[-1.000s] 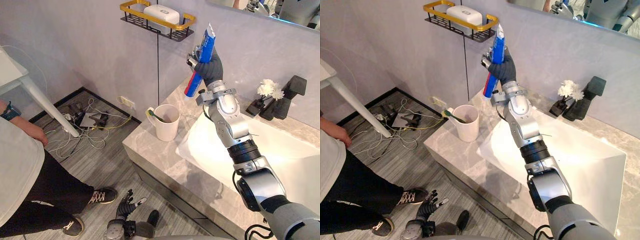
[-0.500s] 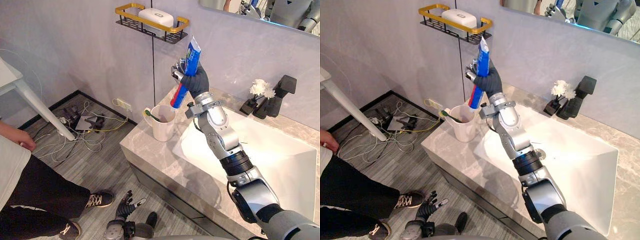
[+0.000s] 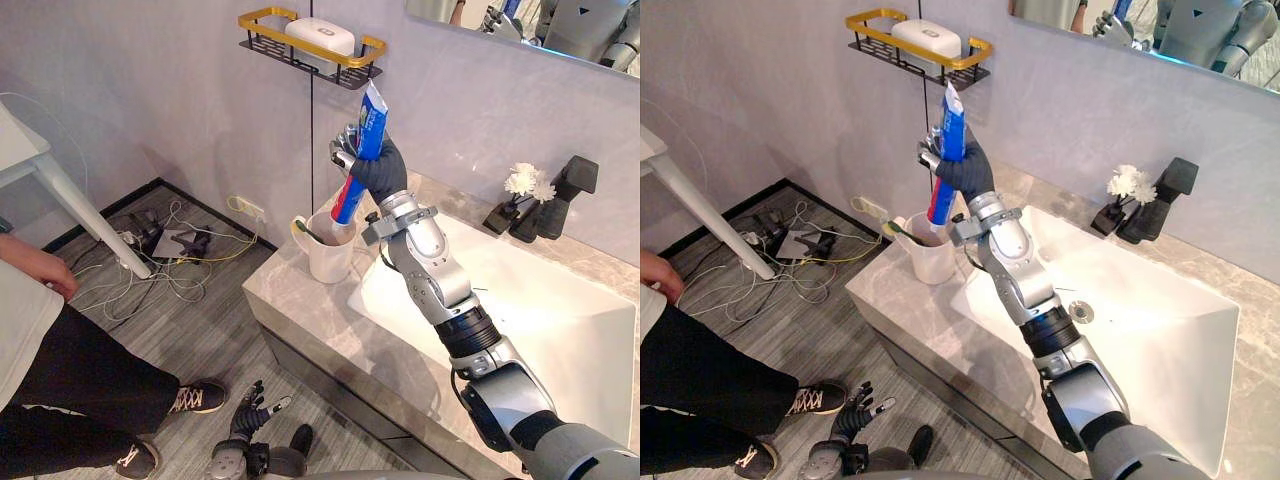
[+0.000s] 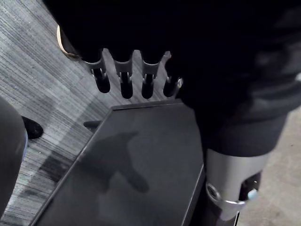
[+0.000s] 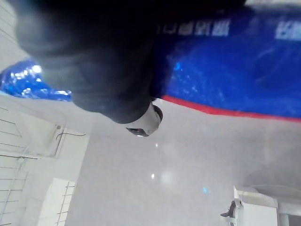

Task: Organize washtable

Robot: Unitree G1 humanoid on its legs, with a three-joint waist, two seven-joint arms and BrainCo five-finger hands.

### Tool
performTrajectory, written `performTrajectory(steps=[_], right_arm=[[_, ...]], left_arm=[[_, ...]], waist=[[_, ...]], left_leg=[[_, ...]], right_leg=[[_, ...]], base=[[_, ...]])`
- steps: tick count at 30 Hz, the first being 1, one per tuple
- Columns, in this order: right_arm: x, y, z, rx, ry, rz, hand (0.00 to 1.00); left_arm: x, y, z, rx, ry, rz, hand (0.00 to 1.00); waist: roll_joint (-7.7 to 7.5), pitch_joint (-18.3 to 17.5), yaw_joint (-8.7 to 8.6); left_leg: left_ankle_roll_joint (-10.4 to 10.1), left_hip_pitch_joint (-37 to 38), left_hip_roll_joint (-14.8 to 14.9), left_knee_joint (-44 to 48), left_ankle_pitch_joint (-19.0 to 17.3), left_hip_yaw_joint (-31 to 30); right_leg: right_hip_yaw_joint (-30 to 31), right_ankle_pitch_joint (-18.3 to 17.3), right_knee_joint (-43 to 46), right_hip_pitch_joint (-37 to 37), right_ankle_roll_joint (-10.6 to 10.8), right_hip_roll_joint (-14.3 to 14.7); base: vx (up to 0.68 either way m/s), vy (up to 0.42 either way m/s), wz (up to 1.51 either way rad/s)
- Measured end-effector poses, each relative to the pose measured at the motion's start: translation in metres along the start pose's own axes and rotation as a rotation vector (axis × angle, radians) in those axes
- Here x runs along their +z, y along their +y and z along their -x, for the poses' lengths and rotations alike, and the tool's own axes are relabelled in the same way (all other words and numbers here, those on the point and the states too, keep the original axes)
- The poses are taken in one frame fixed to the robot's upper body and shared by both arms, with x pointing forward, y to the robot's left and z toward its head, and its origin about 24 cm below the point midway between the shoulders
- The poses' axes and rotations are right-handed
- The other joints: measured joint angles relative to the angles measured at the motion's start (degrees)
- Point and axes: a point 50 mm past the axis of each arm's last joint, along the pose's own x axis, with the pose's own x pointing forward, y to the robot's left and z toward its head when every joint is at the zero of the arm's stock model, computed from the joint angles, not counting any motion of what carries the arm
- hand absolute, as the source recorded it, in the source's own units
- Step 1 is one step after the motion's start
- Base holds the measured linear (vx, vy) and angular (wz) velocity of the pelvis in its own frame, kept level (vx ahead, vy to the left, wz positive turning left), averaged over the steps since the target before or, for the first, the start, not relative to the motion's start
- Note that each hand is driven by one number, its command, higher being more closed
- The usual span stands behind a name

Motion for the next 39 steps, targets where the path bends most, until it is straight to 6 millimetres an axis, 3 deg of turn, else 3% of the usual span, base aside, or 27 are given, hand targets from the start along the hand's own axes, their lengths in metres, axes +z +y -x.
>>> performTrajectory(steps=[25,26,39], right_arm=[[-0.037,-0.014,0.015,-0.073,0.174,0.069,1.0],[-0.037,-0.014,0.015,-0.074,0.174,0.07,0.0],[-0.044,-0.014,0.016,-0.085,0.202,0.062,0.0]], left_arm=[[0.003,0.0,-0.001,-0.004,-0.01,-0.001,0.0],[0.003,0.0,-0.001,-0.005,-0.01,-0.001,0.0],[0.003,0.0,-0.002,-0.005,-0.011,-0.001,0.0]], waist=[[-0.16,-0.04,1.27],[-0.16,-0.04,1.31],[-0.31,-0.01,1.37]], left_leg=[[-0.45,-1.41,0.04,0.01,0.41,-1.65],[-0.47,-1.42,0.04,0.0,0.43,-1.69],[-0.47,-1.4,0.1,0.0,0.48,-1.72]], right_leg=[[-1.6,-0.8,0.97,-0.84,-0.47,0.01],[-1.63,-0.82,1.0,-0.83,-0.49,0.0],[-1.66,-0.82,1.13,-0.82,-0.51,-0.04]], base=[[-0.01,-0.005,0.03],[-0.04,-0.015,0.02],[-0.01,-0.004,0.0]])
